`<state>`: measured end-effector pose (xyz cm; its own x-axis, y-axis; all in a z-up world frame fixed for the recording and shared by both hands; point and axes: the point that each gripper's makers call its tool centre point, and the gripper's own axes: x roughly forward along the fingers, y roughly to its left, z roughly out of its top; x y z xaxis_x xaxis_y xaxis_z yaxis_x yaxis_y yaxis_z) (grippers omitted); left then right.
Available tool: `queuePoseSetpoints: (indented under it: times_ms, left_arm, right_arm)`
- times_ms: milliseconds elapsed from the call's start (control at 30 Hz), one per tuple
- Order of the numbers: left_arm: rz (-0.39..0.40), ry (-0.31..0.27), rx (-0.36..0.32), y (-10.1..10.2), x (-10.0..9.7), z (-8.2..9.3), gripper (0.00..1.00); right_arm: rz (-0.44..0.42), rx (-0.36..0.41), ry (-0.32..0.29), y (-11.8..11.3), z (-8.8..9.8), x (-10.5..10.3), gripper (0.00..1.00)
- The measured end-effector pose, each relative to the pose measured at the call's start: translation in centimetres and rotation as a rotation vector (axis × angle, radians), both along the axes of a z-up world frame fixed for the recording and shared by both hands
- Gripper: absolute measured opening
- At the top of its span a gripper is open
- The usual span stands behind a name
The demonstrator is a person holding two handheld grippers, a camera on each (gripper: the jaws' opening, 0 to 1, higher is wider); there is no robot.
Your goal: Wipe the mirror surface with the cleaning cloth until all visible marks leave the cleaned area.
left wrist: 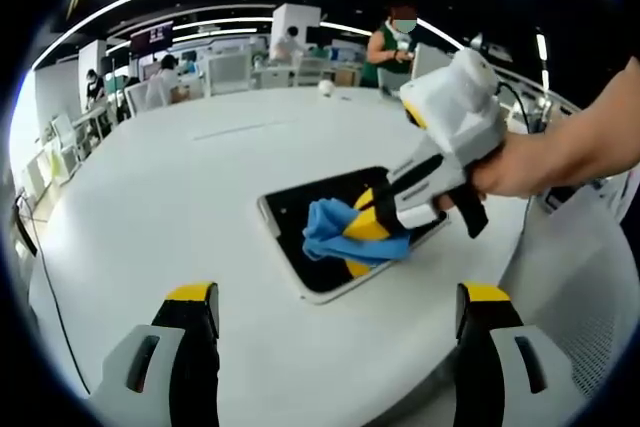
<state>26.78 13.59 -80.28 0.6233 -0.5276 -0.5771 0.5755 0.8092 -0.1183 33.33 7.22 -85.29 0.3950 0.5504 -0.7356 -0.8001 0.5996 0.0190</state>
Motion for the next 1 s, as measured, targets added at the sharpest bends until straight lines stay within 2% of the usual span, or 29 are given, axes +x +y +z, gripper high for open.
queuePoseSetpoints:
  times_ms: [233,300,400,867,1000]
  left_arm:
    - [-0.002,0.001,0.003,0.0,0.0,-0.1,0.99]
    - [-0.004,0.001,0.004,0.0,0.0,-0.1,0.99]
    - [-0.004,0.002,0.004,0.0,0.0,-0.1,0.98]
    - [-0.002,-0.008,-0.009,-0.1,0.1,0.2,0.99]
    - [-0.004,0.005,-0.013,-0.2,0.0,0.0,0.99]
  right_arm:
    - [-0.006,0.012,-0.004,0.0,0.1,-0.8,0.01]
    - [-0.009,0.016,0.012,0.0,0.1,-1.2,0.01]
    - [0.012,0.013,0.011,0.1,0.0,-1.7,0.01]
    - [0.028,0.015,0.024,0.2,0.0,-2.4,0.01]
    - [0.031,0.016,0.027,0.2,0.0,-2.4,0.01]
